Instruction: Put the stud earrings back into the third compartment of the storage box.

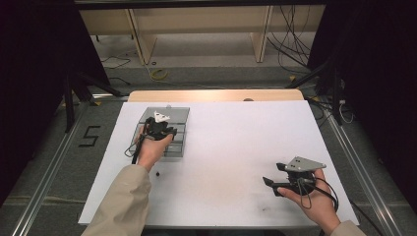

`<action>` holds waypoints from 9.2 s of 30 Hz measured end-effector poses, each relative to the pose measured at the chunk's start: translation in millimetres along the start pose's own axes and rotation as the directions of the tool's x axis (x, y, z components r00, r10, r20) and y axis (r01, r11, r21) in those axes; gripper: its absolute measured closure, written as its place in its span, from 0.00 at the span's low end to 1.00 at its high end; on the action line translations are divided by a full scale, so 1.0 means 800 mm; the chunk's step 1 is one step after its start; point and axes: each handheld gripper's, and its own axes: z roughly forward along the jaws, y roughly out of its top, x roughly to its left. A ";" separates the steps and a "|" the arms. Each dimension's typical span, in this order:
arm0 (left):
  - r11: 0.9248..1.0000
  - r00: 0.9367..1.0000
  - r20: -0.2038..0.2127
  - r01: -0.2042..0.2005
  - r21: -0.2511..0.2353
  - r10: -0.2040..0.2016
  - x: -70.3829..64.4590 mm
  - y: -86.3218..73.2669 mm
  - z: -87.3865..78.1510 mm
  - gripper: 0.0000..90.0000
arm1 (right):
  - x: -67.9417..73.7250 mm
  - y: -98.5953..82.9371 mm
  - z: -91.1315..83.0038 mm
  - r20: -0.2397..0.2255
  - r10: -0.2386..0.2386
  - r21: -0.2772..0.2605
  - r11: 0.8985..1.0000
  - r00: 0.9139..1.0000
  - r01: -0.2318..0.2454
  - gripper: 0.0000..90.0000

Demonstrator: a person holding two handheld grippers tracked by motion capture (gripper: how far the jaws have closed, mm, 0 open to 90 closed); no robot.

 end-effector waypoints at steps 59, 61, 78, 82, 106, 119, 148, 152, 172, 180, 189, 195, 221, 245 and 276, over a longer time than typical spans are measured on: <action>0.989 0.996 0.067 0.042 0.144 -0.052 -0.017 -0.107 -0.109 0.65 | 0.002 0.001 -0.003 -0.002 0.006 -0.006 1.000 1.000 -0.006 0.31; 0.985 0.995 0.071 0.053 0.162 -0.065 -0.014 -0.112 -0.106 0.66 | 0.002 0.000 -0.003 -0.004 0.004 -0.005 1.000 1.000 -0.004 0.31; 0.969 0.997 0.064 0.017 0.248 -0.034 -0.011 -0.119 -0.090 0.80 | 0.002 0.000 -0.001 -0.003 0.001 0.004 1.000 1.000 -0.001 0.31; 0.967 0.998 0.056 -0.001 0.255 -0.014 -0.012 -0.118 -0.089 0.83 | 0.002 0.000 -0.001 -0.003 0.001 0.006 1.000 1.000 -0.001 0.31; 0.967 0.997 0.083 -0.020 0.253 -0.001 -0.005 -0.111 -0.091 0.88 | 0.002 0.000 0.000 -0.005 -0.001 0.008 1.000 1.000 0.001 0.32; 0.982 0.995 0.095 -0.011 0.191 -0.008 -0.005 -0.102 -0.101 0.88 | 0.002 0.000 -0.001 -0.006 0.000 0.004 1.000 1.000 0.000 0.32; 0.999 0.996 0.091 0.017 0.045 -0.022 -0.008 -0.024 -0.091 0.88 | 0.000 -0.001 -0.002 -0.005 0.012 0.004 1.000 1.000 -0.012 0.32; 0.999 0.997 0.081 0.015 0.037 -0.018 -0.007 -0.016 -0.089 0.88 | 0.001 -0.001 -0.002 -0.005 0.011 0.003 1.000 1.000 -0.011 0.32; 0.998 0.999 0.041 -0.027 0.059 0.024 -0.011 0.008 -0.056 0.88 | -0.001 -0.002 -0.004 -0.004 0.019 -0.005 1.000 1.000 -0.019 0.32; 0.998 1.000 0.023 -0.017 0.064 0.016 -0.007 0.021 -0.044 0.88 | 0.000 -0.001 -0.004 -0.006 0.018 -0.005 1.000 1.000 -0.018 0.32; 0.997 1.000 0.015 -0.013 0.078 0.012 -0.011 0.030 -0.031 0.88 | -0.001 -0.001 -0.004 -0.007 0.016 -0.004 1.000 1.000 -0.016 0.32; 0.995 1.000 0.003 -0.018 0.095 0.017 -0.013 0.033 -0.019 0.88 | -0.001 -0.001 -0.005 -0.007 0.015 -0.005 1.000 1.000 -0.015 0.32; 0.988 0.999 -0.029 -0.020 0.155 0.025 -0.003 0.020 0.014 0.87 | -0.002 -0.001 -0.005 -0.010 0.014 -0.004 1.000 1.000 -0.014 0.32; 0.991 0.999 -0.023 -0.035 0.127 0.038 -0.001 0.014 -0.030 0.60 | -0.001 -0.002 -0.004 -0.011 0.016 -0.002 1.000 1.000 -0.016 0.31; 0.995 0.990 0.130 -0.069 0.076 0.058 -0.013 -0.036 -0.086 0.38 | 0.000 -0.002 -0.004 -0.019 0.016 0.006 1.000 1.000 -0.016 0.31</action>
